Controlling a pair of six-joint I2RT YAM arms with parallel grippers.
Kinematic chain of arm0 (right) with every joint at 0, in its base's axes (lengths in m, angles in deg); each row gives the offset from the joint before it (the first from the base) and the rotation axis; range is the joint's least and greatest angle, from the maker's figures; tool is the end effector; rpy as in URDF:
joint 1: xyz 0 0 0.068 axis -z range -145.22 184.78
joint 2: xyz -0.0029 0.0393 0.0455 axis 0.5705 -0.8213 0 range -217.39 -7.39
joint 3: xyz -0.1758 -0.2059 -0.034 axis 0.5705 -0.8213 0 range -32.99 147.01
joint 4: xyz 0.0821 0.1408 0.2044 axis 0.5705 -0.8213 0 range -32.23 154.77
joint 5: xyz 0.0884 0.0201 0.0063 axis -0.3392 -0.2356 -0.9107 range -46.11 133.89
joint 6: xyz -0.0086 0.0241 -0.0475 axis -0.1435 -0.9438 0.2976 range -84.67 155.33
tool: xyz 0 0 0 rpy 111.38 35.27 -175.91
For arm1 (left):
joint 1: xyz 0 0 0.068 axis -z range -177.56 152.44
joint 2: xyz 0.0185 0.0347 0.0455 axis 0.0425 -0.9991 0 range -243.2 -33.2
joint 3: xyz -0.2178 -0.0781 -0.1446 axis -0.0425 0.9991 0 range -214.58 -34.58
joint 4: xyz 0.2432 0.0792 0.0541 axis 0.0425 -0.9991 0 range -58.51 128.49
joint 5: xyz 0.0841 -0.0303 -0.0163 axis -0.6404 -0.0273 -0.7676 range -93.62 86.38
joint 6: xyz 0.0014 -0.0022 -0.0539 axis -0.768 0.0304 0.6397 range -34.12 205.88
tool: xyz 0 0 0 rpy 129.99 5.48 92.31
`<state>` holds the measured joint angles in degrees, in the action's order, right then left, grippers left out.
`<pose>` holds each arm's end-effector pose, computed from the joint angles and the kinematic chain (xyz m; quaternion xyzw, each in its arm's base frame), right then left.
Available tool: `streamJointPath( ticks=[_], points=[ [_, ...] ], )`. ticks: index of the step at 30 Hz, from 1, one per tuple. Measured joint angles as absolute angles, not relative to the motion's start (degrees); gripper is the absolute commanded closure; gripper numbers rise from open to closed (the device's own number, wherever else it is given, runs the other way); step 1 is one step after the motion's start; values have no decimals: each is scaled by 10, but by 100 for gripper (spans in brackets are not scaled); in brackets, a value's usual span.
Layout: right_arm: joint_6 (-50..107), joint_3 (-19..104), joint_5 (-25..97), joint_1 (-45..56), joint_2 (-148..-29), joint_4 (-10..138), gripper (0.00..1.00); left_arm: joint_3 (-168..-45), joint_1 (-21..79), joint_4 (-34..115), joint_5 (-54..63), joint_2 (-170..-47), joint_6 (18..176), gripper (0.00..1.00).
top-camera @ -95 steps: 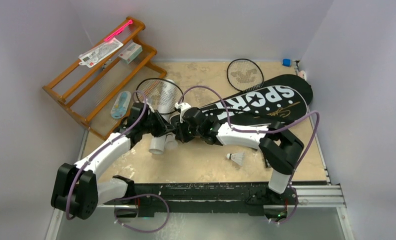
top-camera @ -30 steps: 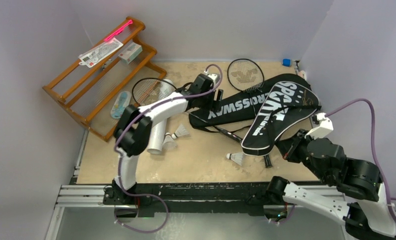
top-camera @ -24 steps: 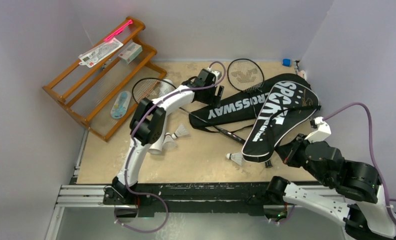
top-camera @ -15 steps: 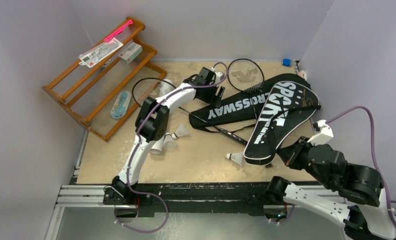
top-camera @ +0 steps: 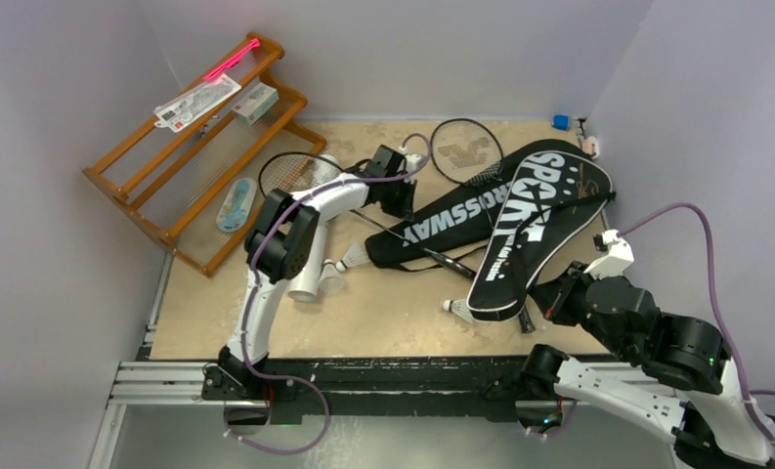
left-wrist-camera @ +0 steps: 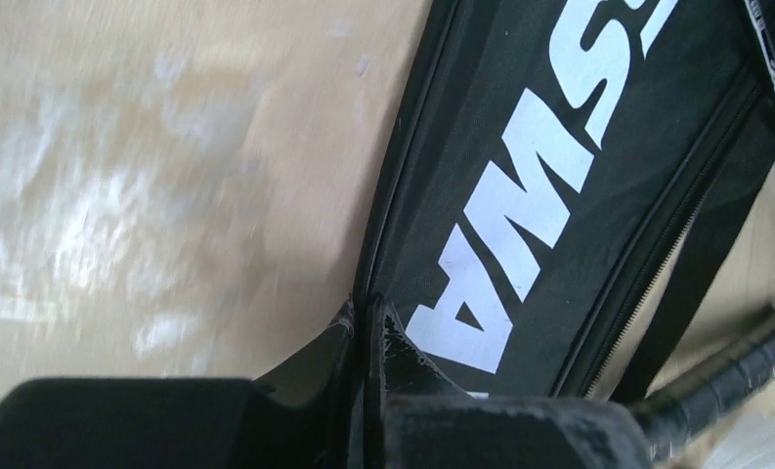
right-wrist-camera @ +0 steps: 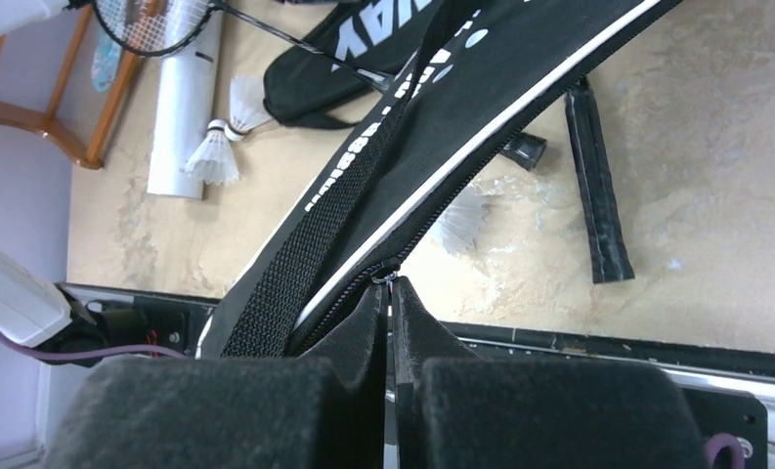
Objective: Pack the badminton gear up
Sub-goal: Move the racket bag to the center of the board.
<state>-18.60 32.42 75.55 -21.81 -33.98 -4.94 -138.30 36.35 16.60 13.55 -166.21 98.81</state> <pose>0.0303 0.0119 0.3784 0.1151 0.8398 0.2547 0.4654 0.4180 -0.2937 0.1550 0.2186 0.9080 -0.2598 0.2456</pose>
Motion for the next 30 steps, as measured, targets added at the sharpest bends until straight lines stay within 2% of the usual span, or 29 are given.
streamJointPath(
  ticks=[6,14,23,30],
  points=[
    [-151,321,740,-218,-337,-4,100,-1213,308,196,138,-1546,1051,100],
    [-133,303,718,-218,-362,17,100,-1113,257,193,78,-1429,1098,100],
    [-177,260,769,-221,-379,-34,100,-1070,244,197,67,-1393,1129,100],
    [-180,228,813,-221,-460,0,100,-1070,243,206,67,-1392,1133,100]
  ],
)
